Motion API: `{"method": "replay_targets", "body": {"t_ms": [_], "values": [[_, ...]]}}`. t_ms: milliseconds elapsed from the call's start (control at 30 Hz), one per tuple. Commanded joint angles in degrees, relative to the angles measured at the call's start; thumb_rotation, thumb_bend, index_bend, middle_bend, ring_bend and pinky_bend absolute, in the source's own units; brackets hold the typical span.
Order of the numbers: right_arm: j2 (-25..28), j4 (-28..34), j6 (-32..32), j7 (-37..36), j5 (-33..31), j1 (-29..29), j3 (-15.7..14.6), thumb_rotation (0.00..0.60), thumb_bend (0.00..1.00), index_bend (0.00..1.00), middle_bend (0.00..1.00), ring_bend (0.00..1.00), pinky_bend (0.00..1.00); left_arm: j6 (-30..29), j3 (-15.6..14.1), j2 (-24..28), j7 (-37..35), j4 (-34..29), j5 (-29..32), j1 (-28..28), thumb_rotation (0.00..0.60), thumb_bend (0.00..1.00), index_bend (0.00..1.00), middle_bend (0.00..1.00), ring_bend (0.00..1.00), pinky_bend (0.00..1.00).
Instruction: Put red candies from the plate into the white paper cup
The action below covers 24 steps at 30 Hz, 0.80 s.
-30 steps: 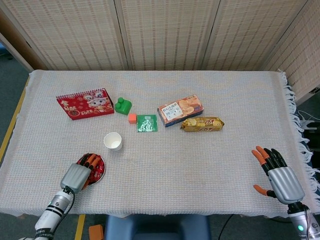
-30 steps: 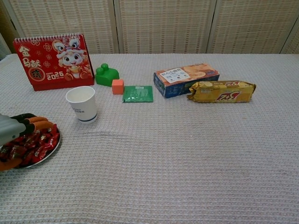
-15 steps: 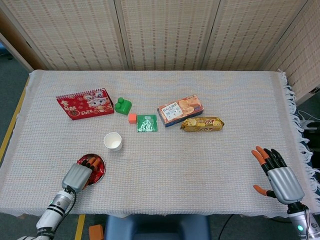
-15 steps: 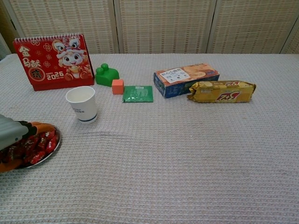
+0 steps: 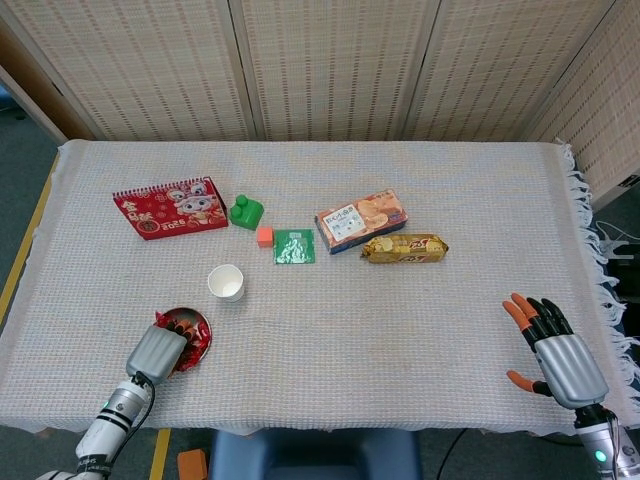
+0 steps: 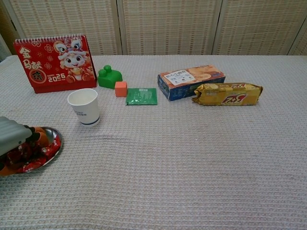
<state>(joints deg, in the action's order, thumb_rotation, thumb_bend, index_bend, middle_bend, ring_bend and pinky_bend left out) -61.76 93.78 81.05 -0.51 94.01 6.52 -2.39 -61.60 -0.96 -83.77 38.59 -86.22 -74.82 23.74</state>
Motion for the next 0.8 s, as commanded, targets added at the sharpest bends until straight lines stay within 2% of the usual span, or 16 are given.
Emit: {"method": "replay_targets", "body": {"t_ms": [33,533,800], "values": [[0.03,0.02,-0.01,0.0,-0.03,-0.01,-0.01,0.6,0.06,0.0,0.0,0.0,0.0,-0.27,-0.02,-0.19,-0.76,0.35,-0.28,0.07,0.6,0.39,0.35,0.26,0.34,0.85],[0.13,0.3,-0.59,0.45,-0.57,0.09,0.02,0.6,0.06,0.0,0.0,0.0,0.0,-1.67,-0.2,-0.6,-3.56,1.74,-1.89,0.2,0.6,0.39,0.45,0.41,0.44,0.92],[0.24,0.53,-0.94,0.72,-0.86,0.17,0.04,0.6,0.06,0.0,0.0,0.0,0.0,-2.16,-0.32,-0.76,-5.12,2.16,-3.01,0.3,0.6,0.41,0.52,0.54,0.48,0.93]]}}
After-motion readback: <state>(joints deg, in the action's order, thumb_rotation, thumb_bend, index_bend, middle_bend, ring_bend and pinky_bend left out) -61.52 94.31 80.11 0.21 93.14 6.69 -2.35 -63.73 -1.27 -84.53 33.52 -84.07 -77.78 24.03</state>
